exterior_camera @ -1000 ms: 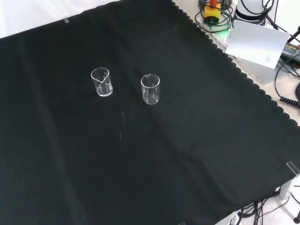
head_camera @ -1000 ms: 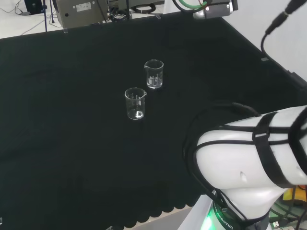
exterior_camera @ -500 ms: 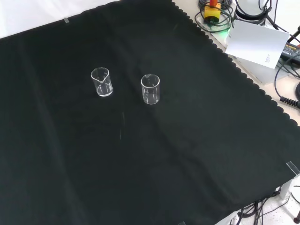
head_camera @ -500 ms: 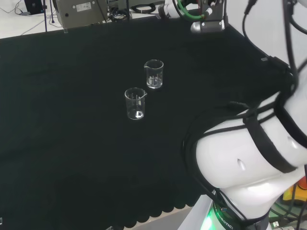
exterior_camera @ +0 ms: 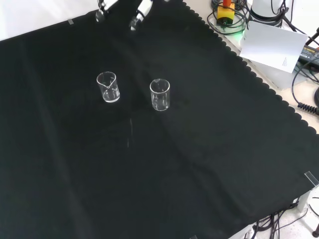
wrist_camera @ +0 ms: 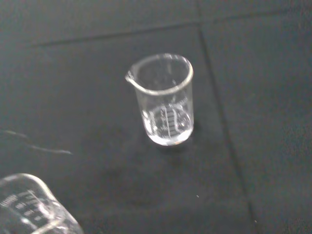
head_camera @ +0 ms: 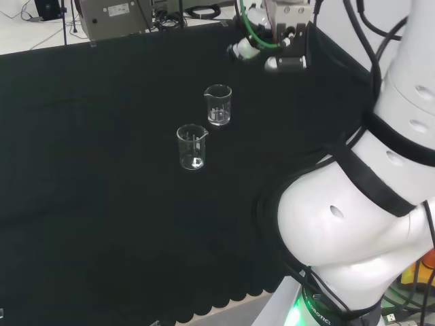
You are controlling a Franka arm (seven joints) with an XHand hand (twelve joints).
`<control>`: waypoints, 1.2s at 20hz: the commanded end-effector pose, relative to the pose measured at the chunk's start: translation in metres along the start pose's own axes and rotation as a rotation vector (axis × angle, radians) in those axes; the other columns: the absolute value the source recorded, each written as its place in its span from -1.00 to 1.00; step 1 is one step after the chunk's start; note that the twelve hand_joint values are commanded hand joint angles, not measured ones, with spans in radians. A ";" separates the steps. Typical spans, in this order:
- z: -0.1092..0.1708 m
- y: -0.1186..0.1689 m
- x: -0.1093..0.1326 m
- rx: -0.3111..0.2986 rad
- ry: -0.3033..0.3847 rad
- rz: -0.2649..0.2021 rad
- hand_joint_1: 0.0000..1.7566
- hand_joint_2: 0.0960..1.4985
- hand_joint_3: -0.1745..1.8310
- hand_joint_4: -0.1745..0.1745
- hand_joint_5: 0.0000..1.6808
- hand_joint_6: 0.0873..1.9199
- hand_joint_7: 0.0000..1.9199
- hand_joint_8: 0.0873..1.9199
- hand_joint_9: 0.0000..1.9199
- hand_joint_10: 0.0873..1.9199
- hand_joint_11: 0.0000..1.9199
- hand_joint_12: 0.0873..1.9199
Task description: Pick up the beaker on the right.
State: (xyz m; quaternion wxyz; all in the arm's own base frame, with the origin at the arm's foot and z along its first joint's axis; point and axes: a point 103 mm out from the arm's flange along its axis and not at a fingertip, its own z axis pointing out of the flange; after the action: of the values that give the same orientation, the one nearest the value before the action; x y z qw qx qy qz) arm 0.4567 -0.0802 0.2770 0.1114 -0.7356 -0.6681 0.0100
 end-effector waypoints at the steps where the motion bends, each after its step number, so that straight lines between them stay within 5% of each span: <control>1: 0.033 0.077 -0.014 -0.069 0.070 -0.045 -0.12 0.35 -1.00 -0.09 -0.62 -1.00 -0.90 -0.42 -0.70 -0.37 -0.95 0.44; 13: 0.079 0.104 -0.029 -0.014 0.134 -0.090 -0.09 0.28 -1.00 -0.12 -0.58 -1.00 -0.90 -0.42 -0.74 -0.36 -1.00 0.45; 16: 0.089 0.110 -0.033 0.043 0.153 -0.122 -0.09 0.27 -1.00 -0.12 -0.60 -1.00 -0.91 -0.43 -0.74 -0.37 -1.00 0.45; 24: 0.118 0.115 -0.048 0.021 0.239 -0.183 -0.10 0.21 -1.00 -0.11 -0.64 -1.00 -0.91 -0.41 -0.71 -0.34 -0.99 0.45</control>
State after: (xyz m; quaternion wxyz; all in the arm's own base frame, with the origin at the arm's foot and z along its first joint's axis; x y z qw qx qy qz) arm 0.5472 -0.1151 0.1599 0.1723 -0.6856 -0.7059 -0.0438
